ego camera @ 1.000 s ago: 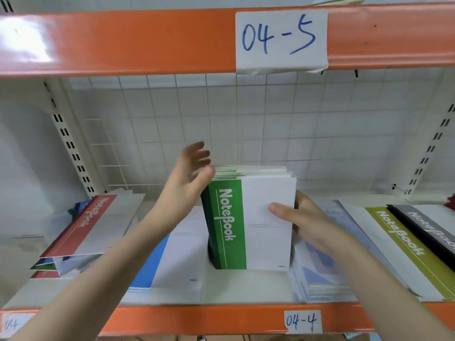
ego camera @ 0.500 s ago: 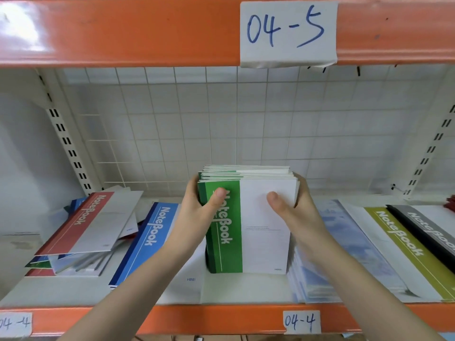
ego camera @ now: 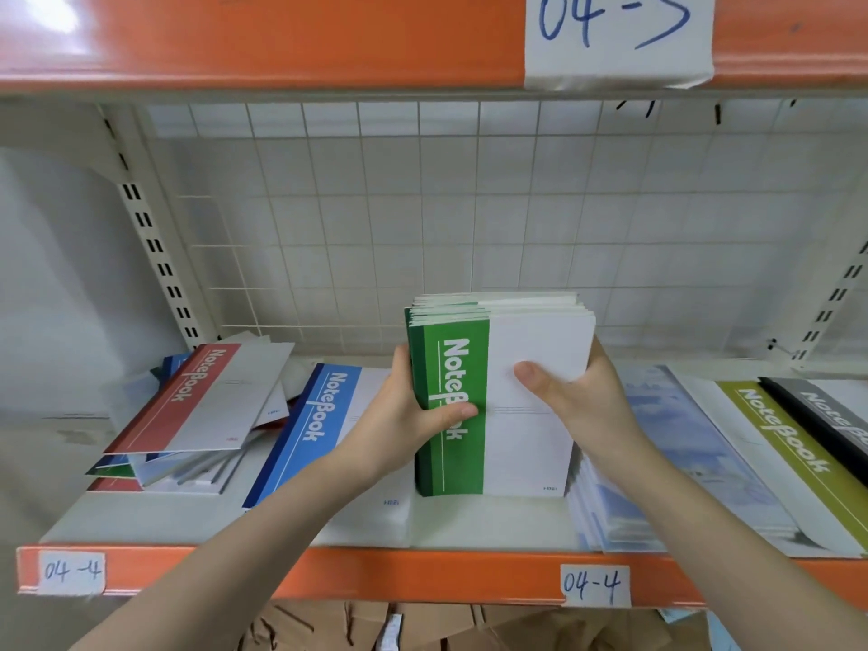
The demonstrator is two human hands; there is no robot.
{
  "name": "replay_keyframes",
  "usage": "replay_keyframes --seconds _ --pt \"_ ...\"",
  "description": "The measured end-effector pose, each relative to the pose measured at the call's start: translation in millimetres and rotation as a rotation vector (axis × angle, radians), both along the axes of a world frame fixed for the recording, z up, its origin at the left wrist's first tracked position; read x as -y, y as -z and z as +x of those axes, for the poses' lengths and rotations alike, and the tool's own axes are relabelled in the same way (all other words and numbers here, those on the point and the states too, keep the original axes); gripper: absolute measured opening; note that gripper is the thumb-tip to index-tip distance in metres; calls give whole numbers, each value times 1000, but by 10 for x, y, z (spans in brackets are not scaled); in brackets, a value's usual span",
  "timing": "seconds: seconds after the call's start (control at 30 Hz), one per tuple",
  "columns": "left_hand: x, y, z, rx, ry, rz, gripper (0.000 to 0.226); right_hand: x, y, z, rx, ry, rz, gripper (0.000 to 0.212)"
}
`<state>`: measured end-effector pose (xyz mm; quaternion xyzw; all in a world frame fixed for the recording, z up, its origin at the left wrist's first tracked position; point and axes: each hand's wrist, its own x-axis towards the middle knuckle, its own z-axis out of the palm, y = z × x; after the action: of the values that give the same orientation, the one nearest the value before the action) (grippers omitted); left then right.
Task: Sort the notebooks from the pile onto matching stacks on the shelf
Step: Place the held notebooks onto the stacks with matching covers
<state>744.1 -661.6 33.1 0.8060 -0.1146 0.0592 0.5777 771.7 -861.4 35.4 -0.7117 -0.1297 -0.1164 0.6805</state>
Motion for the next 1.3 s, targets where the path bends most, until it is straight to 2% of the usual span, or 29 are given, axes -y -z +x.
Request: replay_keyframes --seconds 0.07,0.13,0.2,0.23,0.27,0.33,0.4,0.47,0.53,0.63,0.7,0.8,0.87,0.97,1.2,1.3 --pt "-4 -141 42 9 -10 30 71 -33 -116 25 9 44 25 73" --pt "-24 -333 158 3 -22 96 66 -71 -306 89 -28 86 16 58" --pt "-33 -537 263 -79 9 113 43 -42 -477 188 -123 61 -14 29" --pt "-27 -602 302 -154 30 96 29 -22 -534 238 -197 40 -38 24" --pt "-14 -622 337 -237 40 72 22 -6 -570 279 -279 28 -82 27" --pt "13 -536 376 -379 27 36 24 37 -520 341 -399 9 -141 31" --pt "23 -356 379 -434 7 34 26 32 -396 378 -430 9 -142 32" --pt "19 -217 387 -408 -30 110 25 3 -266 438 -413 43 -189 39" --pt "-22 -200 379 -303 -92 229 22 -24 -176 480 -428 67 -243 41" --pt "-195 -281 320 -119 -217 338 38 -41 -120 517 -474 77 -262 35" --pt "-378 -245 298 -61 -292 435 43 -74 -121 530 -478 55 -317 32" --pt "-672 -78 256 -140 -411 579 47 -168 -108 536 -486 6 -444 29" --pt "-838 32 216 -216 -455 609 50 -217 -79 532 -496 -4 -490 28" --pt "-999 117 125 -285 -476 574 45 -246 -24 520 -498 -7 -470 24" --pt "-1210 158 -143 -517 -475 460 31 -234 82 570 -546 17 -456 34" --pt "-1205 214 -244 -553 -455 295 26 -268 172 540 -584 70 -495 53"
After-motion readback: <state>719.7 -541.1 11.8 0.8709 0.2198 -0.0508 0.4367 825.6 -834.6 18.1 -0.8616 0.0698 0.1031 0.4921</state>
